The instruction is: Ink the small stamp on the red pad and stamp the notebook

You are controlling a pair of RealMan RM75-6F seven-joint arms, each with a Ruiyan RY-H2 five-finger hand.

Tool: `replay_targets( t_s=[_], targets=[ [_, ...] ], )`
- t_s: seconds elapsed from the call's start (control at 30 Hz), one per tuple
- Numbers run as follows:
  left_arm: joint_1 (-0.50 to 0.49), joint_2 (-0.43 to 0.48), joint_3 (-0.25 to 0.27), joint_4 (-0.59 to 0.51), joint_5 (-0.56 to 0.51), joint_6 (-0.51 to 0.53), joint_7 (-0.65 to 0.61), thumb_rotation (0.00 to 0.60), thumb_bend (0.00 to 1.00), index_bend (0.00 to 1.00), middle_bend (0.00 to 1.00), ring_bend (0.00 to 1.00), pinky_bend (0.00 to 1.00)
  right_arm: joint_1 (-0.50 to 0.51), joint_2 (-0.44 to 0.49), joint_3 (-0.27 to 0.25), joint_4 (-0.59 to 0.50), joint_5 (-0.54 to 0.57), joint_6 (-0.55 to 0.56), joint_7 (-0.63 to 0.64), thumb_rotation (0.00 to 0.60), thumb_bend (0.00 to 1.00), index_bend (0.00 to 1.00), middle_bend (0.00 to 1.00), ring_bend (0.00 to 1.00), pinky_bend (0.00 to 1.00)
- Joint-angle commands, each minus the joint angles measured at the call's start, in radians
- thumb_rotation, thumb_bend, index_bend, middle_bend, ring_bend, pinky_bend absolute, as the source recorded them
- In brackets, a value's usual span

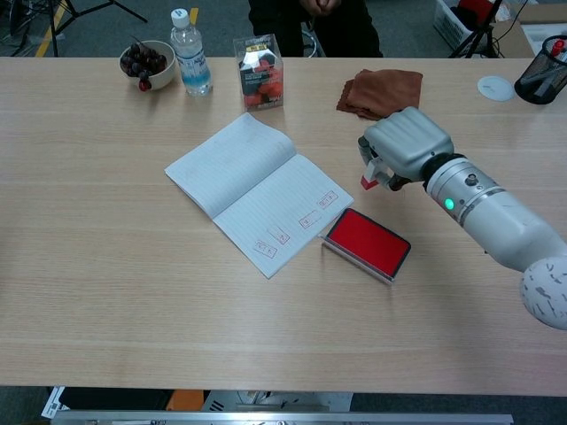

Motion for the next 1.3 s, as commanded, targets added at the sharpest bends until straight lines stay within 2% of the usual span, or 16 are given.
replay_targets(
  t_s=[0.03,0.53,0.93,1.3],
  targets=[
    [-0.001,-0.001,0.001,-0.001,0.001,-0.002,0.003,0.6,0.27,0.04,0.03,0.03,0.06,-0.009,-0.004,-0.006,0.038,0.006,-0.015,0.029,0.6,0.37,0.6,0.47,0.33,0.29],
    [-0.002,-0.003,0.002,0.0,-0.004,-0.007,0.003,0.6,0.27,0.04,0.03,0.03,0.06,-0.023,-0.062,0.0,0.168,0.006,-0.055,0.101,0.6,0.37,0.6,0.47,0.33,0.29],
    [-0.001,-0.003,0.003,0.002,-0.004,-0.005,0.002,0.6,0.27,0.04,0.03,0.03,0.06,-0.03,-0.074,0.001,0.193,-0.002,-0.066,0.11,0.6,0.36,0.57,0.46,0.33,0.29],
    [0.0,-0.002,0.004,0.003,-0.002,-0.004,0.001,0.6,0.27,0.04,0.03,0.03,0.06,-0.035,-0.069,0.003,0.183,0.009,-0.072,0.097,0.6,0.36,0.48,0.42,0.33,0.29]
  ],
)
